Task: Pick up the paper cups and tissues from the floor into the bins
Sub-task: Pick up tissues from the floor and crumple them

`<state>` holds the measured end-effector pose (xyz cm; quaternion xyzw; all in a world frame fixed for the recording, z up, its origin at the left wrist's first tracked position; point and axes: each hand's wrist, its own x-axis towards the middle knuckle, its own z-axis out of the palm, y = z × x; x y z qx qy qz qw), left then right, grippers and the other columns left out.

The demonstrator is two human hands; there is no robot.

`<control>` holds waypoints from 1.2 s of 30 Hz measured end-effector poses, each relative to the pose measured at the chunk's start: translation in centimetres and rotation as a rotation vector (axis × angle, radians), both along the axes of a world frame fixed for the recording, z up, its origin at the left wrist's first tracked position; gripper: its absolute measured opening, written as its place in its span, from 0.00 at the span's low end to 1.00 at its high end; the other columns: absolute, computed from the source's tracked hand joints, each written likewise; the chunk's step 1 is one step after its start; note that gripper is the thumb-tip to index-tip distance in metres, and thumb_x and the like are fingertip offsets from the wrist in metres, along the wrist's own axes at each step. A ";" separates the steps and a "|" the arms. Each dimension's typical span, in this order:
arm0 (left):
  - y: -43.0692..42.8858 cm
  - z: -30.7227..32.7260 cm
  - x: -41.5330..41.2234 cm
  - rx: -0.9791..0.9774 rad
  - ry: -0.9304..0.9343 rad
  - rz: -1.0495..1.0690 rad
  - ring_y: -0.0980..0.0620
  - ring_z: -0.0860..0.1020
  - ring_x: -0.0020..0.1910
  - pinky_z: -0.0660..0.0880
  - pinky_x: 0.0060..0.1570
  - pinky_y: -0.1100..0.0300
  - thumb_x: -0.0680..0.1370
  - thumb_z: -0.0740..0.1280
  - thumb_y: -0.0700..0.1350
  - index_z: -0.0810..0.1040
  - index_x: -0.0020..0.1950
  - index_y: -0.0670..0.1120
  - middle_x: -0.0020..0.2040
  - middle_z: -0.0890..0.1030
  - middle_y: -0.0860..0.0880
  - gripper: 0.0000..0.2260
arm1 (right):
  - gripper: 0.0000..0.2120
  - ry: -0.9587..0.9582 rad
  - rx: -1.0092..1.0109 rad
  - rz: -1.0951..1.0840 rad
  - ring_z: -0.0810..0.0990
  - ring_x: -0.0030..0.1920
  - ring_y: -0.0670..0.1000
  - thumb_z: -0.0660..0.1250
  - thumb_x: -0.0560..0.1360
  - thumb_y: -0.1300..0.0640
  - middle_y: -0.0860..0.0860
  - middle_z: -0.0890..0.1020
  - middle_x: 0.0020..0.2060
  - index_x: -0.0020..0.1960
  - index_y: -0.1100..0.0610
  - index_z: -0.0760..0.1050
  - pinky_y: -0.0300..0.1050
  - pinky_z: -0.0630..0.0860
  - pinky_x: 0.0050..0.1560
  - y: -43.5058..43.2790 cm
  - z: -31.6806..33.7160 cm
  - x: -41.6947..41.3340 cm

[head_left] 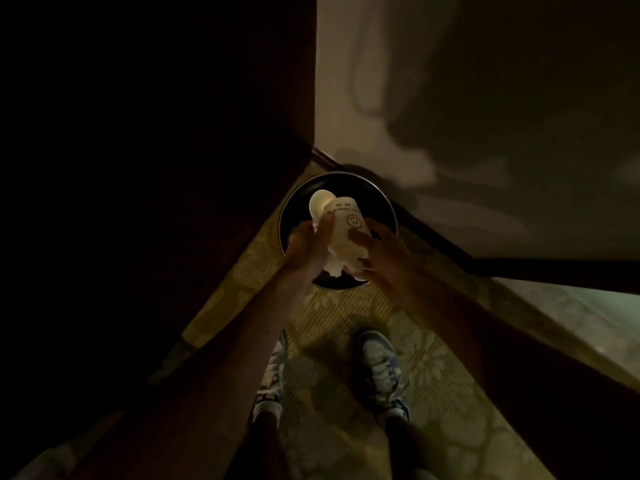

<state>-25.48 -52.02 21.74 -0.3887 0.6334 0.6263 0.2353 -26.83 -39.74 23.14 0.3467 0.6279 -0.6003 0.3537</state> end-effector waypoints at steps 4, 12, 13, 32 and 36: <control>-0.5 -3.7 -1.5 -0.124 -0.046 -0.205 0.41 0.78 0.61 0.75 0.62 0.44 0.83 0.59 0.58 0.72 0.70 0.42 0.63 0.78 0.41 0.23 | 0.25 0.069 0.110 0.163 0.80 0.51 0.50 0.67 0.79 0.52 0.47 0.77 0.55 0.74 0.52 0.65 0.42 0.81 0.37 0.0 -2.9 -0.9; -2.2 -2.4 -1.8 -0.341 0.054 -0.522 0.45 0.63 0.75 0.60 0.69 0.54 0.84 0.51 0.57 0.65 0.76 0.52 0.76 0.65 0.45 0.22 | 0.33 0.198 0.314 0.455 0.73 0.68 0.57 0.67 0.76 0.42 0.54 0.73 0.69 0.77 0.52 0.62 0.52 0.72 0.65 0.8 -2.1 -0.5; -2.6 -1.7 -1.9 -0.390 0.063 -0.594 0.45 0.59 0.77 0.57 0.70 0.53 0.85 0.50 0.57 0.65 0.77 0.53 0.78 0.61 0.45 0.22 | 0.33 0.190 0.328 0.480 0.74 0.67 0.56 0.68 0.76 0.42 0.54 0.73 0.69 0.77 0.51 0.63 0.52 0.72 0.64 0.9 -1.3 -0.3; 0.8 49.6 1.2 -0.504 0.788 -1.492 0.52 0.75 0.30 0.69 0.31 0.53 0.78 0.66 0.57 0.73 0.35 0.48 0.29 0.75 0.49 0.17 | 0.17 0.538 0.704 0.436 0.77 0.42 0.45 0.64 0.76 0.40 0.41 0.74 0.44 0.60 0.47 0.70 0.41 0.74 0.39 5.9 46.6 18.8; 4.9 59.2 4.3 -0.639 1.124 -1.772 0.57 0.72 0.28 0.67 0.28 0.58 0.77 0.60 0.61 0.68 0.34 0.51 0.27 0.73 0.53 0.17 | 0.17 0.623 0.840 0.327 0.73 0.40 0.45 0.65 0.76 0.40 0.44 0.73 0.46 0.58 0.50 0.71 0.41 0.71 0.40 9.1 53.8 24.6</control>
